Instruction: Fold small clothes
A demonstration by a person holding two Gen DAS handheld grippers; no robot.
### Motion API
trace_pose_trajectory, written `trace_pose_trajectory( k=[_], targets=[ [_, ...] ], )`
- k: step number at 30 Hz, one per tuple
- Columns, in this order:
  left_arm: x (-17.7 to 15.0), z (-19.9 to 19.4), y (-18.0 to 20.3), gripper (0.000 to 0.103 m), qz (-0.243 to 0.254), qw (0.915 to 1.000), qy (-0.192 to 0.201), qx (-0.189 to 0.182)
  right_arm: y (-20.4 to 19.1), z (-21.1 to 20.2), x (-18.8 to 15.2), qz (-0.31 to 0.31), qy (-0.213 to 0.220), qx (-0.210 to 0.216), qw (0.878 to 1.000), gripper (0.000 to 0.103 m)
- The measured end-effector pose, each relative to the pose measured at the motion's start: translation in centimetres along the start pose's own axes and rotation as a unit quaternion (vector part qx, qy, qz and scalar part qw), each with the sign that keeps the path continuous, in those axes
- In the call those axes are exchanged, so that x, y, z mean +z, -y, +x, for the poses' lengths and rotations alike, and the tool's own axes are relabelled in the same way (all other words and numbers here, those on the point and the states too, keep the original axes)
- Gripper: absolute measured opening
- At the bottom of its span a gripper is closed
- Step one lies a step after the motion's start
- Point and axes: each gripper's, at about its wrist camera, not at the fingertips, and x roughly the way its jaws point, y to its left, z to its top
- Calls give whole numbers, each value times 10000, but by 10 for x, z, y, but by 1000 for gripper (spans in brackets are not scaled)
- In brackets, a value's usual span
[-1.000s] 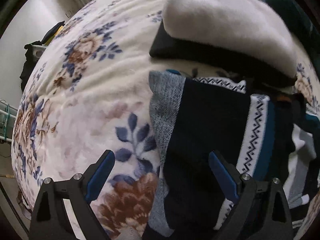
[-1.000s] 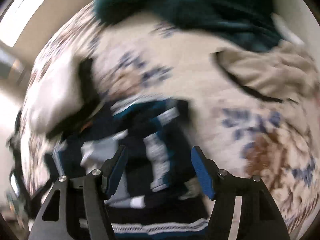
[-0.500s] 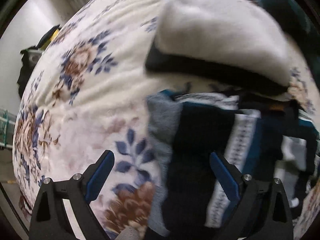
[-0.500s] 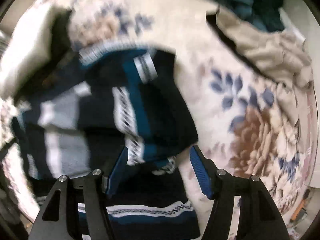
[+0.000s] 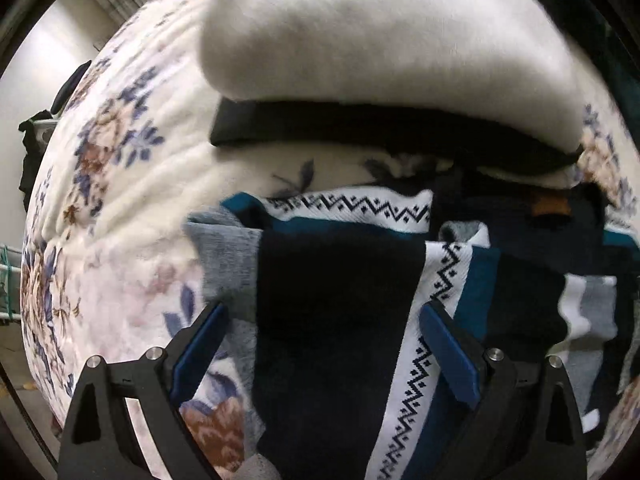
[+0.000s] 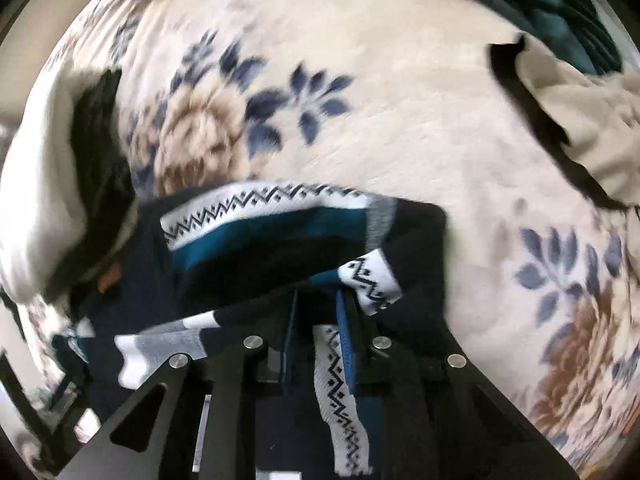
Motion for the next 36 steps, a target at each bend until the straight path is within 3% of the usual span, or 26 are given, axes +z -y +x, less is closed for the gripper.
trace_pose_trajectory(
  k=[3,6,7,9,11,14,16,18,20,24,30,36],
  targets=[
    [-7,-17,-2,99,0,9998,107,-151,-11,-29,-17,-346,222,343,9986,22],
    [-17,-8,1,99,196,9998,9,23,-24,-27,-51,-730,-57,552,9958,23],
    [-20,5,0,99,267,9992,-112,289,-27,-18,-60,-819,-231,516,9950,23],
    [-20,23,-10,99,157,9984,-323,426,-27,9,-83,-1054,-549,139,9928,23],
    [-17,33,-30,99,-262,9982,-541,88,-19,27,-92,-1076,-583,-119,9924,21],
    [-14,18,-47,99,-513,9981,-348,-41,-17,23,-92,-873,-530,-47,9948,23],
    [-18,0,-52,99,-542,9984,-147,-86,-22,14,-96,-938,-463,-58,9945,38],
    [-30,-17,-53,99,-538,9985,-65,-121,-21,-5,-99,-1060,-354,-82,9937,83],
    [-46,-34,-48,99,-446,9989,-3,-124,-24,-20,-105,-1128,-210,-157,9933,92],
    [-77,-68,-22,99,-80,9997,104,-210,-15,-52,-122,-1033,-173,-162,9944,96],
    [-132,-103,47,100,269,9983,-14,-525,28,-107,-139,-887,-309,337,9950,98],
    [-226,-119,141,100,214,9964,-608,-546,92,-105,-118,-1017,-1001,922,9855,98]
  ],
)
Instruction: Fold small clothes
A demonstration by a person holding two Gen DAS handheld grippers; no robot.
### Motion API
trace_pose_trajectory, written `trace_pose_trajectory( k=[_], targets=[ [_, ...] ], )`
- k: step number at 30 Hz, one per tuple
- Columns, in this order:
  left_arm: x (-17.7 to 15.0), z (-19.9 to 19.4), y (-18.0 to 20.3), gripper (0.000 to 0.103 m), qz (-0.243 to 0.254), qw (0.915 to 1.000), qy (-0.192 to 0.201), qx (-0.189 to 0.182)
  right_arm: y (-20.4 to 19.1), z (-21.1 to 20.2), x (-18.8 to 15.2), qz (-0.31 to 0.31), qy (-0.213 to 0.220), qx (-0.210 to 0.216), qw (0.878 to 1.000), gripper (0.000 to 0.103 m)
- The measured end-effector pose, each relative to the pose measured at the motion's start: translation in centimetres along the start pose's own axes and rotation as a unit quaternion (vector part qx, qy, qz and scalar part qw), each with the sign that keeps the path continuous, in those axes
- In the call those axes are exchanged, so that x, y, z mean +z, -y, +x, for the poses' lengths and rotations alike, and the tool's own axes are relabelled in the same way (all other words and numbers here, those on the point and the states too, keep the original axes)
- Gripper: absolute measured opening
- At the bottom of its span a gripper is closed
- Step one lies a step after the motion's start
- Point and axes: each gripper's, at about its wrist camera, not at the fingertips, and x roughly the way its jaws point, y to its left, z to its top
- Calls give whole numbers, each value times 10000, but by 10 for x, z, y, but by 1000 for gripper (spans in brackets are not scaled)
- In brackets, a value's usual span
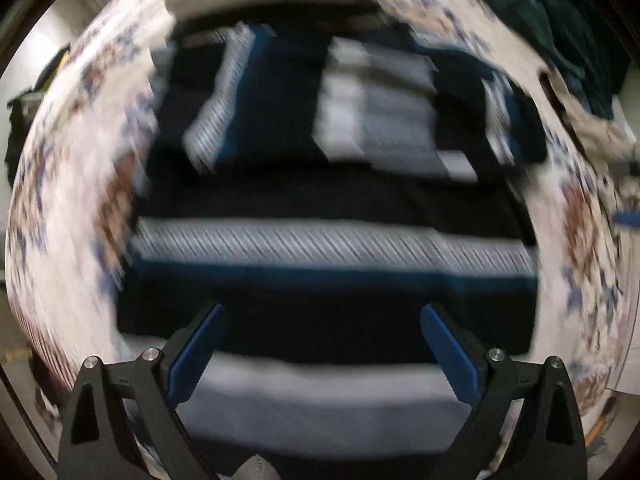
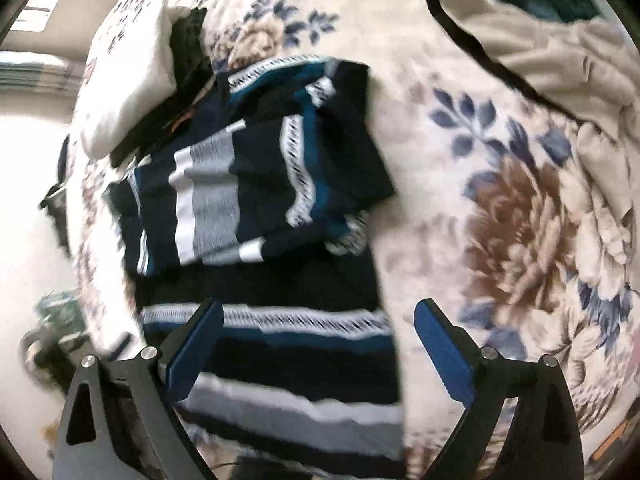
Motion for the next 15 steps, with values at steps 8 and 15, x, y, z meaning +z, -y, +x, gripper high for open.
trace_pose_trajectory(
  k=[8,15],
  targets=[
    [-102,43,116,100,-504,9942,-914,-254,64,-18,49,-884,-378,487,9942,58],
    [-132,60,163,100,-460,9940,-916,-389,71,37,132,-770,-729,1089,9884,53]
  ],
)
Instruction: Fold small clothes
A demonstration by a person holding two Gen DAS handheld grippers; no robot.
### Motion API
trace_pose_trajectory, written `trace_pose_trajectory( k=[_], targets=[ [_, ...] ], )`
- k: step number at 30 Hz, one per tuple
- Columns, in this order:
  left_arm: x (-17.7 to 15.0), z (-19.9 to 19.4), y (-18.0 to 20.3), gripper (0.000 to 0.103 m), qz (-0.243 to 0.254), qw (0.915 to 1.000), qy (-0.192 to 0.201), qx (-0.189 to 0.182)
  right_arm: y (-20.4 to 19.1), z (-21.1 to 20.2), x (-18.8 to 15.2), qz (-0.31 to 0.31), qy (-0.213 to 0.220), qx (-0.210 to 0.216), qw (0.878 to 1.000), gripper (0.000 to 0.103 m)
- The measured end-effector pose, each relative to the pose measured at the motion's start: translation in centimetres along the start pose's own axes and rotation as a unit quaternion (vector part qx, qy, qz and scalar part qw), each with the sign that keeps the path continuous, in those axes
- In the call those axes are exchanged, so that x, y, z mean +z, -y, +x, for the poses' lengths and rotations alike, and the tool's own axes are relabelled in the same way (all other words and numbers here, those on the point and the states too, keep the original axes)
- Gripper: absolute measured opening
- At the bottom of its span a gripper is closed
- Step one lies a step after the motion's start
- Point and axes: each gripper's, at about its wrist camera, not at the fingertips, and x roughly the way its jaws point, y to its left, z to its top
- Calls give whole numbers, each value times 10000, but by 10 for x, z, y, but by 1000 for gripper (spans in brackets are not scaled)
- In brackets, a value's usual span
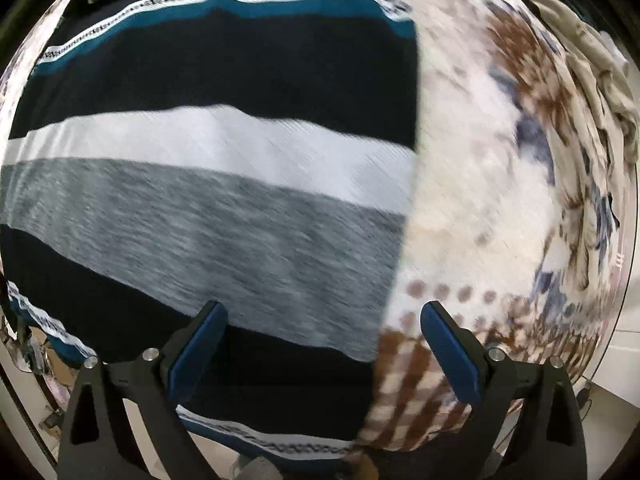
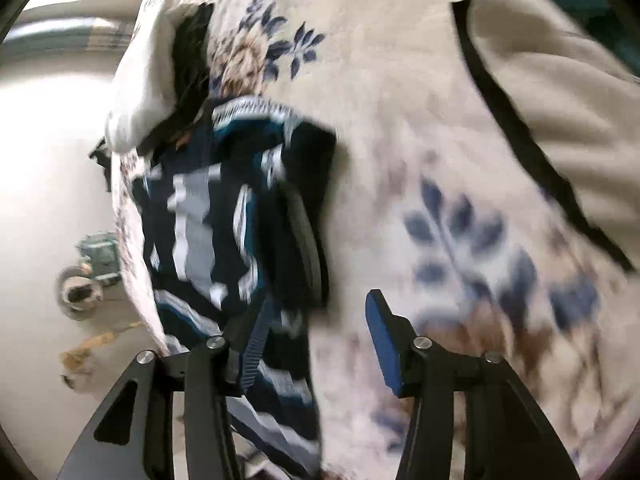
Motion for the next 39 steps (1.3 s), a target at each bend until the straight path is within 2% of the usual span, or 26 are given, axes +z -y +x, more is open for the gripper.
trace_pose_trajectory(
  k=[2,5,10,11,12,13,14,15,16,18,23,25,29,33,39],
  targets=[
    [-4,4,8,100,46,10000,-4,-29,8,18,28,261,-48,261,9993,60],
    [-5,15,15,100,135,9999,48,6,11,39,52,483,-178,670,9964,72],
    [7,31,26,99,307,9991,134,255,9,70,70,542,-232,656,9961,72],
    [7,30,30,96,433,9985,238,238,7,72,70,506,-166,604,9968,72],
    [8,27,34,88,570,9976,362,149,5,73,69,496,-110,586,9970,66],
    [6,23,35,64,682,9964,485,97,2,72,68,479,-48,555,9973,53],
    [6,19,33,33,694,9960,559,43,0,71,67,484,-42,387,9981,15],
    [5,13,28,15,623,9960,640,-26,-2,70,66,508,-59,378,9980,15],
    [5,7,22,4,484,9965,680,-90,-6,67,66,481,-4,360,9982,15],
    [6,-6,4,4,186,9964,750,-340,-18,59,64,330,44,202,9992,14],
    [4,-57,-43,3,-235,9926,1124,-398,-58,37,60,9,154,134,9998,13],
    [2,-80,-72,3,-521,9890,1294,-491,-76,28,59,-156,183,111,9996,12],
    [-8,-100,-107,3,-910,9829,1501,-562,-118,20,55,-498,200,-119,9985,12],
    [-4,-107,-168,3,-1332,9765,1603,-541,-177,34,47,-773,155,-420,9960,12],
    [4,-89,-270,4,-1761,9695,1476,-856,-280,73,38,-993,186,-794,9917,12]
  ],
)
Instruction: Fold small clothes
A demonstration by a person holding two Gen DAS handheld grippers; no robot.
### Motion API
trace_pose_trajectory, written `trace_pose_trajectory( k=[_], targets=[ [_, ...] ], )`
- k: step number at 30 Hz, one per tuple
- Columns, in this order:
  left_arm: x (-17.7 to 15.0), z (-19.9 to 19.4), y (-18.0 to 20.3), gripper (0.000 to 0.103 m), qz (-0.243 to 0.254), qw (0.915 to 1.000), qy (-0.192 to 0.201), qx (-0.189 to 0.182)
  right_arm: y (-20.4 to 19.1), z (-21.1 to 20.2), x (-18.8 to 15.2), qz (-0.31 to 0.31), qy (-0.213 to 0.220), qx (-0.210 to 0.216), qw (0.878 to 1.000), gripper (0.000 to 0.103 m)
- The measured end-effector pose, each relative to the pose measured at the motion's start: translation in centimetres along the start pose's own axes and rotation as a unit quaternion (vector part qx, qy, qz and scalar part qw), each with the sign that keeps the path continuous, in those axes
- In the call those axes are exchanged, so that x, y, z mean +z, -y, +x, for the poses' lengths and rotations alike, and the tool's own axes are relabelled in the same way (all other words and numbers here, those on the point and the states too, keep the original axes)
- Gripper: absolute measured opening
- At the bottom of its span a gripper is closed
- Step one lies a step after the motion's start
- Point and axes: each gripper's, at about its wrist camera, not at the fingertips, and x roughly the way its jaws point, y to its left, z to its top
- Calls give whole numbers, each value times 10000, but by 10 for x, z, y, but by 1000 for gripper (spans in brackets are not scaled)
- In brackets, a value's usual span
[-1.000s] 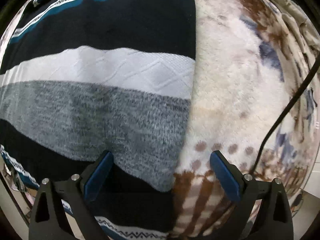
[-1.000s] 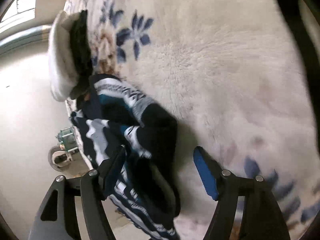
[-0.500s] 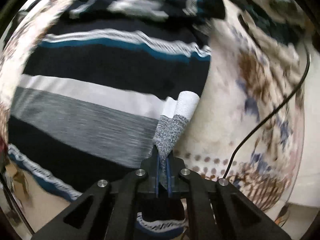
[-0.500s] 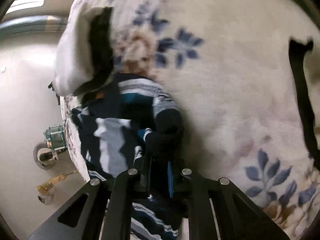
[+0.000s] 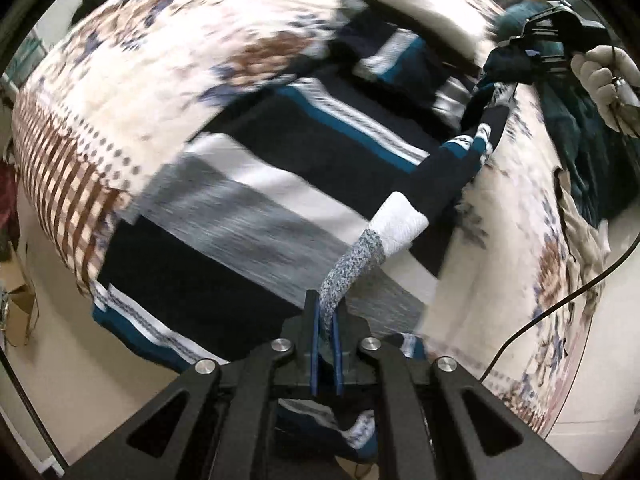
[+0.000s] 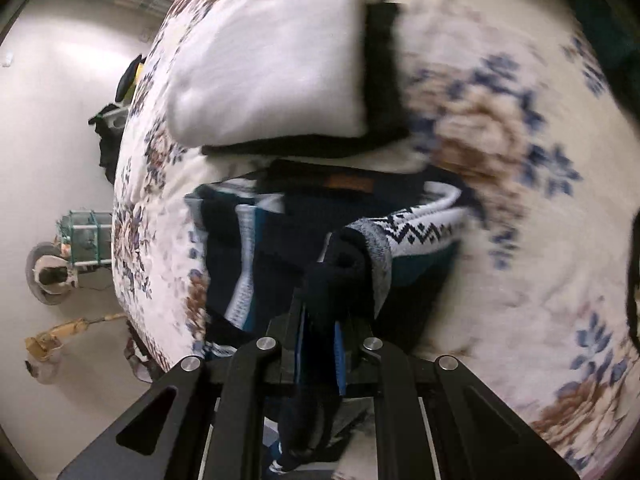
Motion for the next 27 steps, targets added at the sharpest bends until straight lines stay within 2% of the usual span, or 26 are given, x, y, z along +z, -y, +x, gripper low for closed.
trace_pose_trajectory(
  k=[6,12,14,16,19,20,21,22,23,24,25,27],
  targets=[
    [34,18,-73,4,-291,9974,-309,-579,-89,72,30,-94,-190,-593,9980,12],
    [54,25,-123,4,-461,9957,-374,-715,-154,143,53,-288,-327,-1191,9919,12],
    [57,27,-137,4,-558,9948,-397,-753,-167,160,58,-228,-337,-1211,9918,12],
    [59,30,-147,4,-535,9942,-462,-806,-180,173,58,-106,-314,-1050,9939,12],
    [61,36,-169,8,-671,9891,-725,-1092,-190,184,55,18,-356,-898,9953,14],
    [60,35,-176,8,-810,9871,-802,-1128,-189,187,54,135,-406,-769,9961,18],
    [60,33,-185,8,-947,9845,-853,-1201,-188,188,53,185,-437,-685,9965,26],
    [58,30,-194,14,-1047,9827,-882,-1247,-188,186,50,225,-480,-456,9976,31],
    [56,26,-201,24,-1074,9834,-880,-1170,-189,181,44,214,-494,-192,9984,42],
    [53,22,-209,29,-1069,9855,-850,-1007,-192,179,38,157,-492,-105,9986,56],
    [49,18,-217,37,-1061,9874,-822,-838,-195,172,28,30,-478,-50,9988,61],
    [40,14,-233,40,-1183,9874,-864,-602,-199,158,2,-266,-485,40,9985,64]
  ],
)
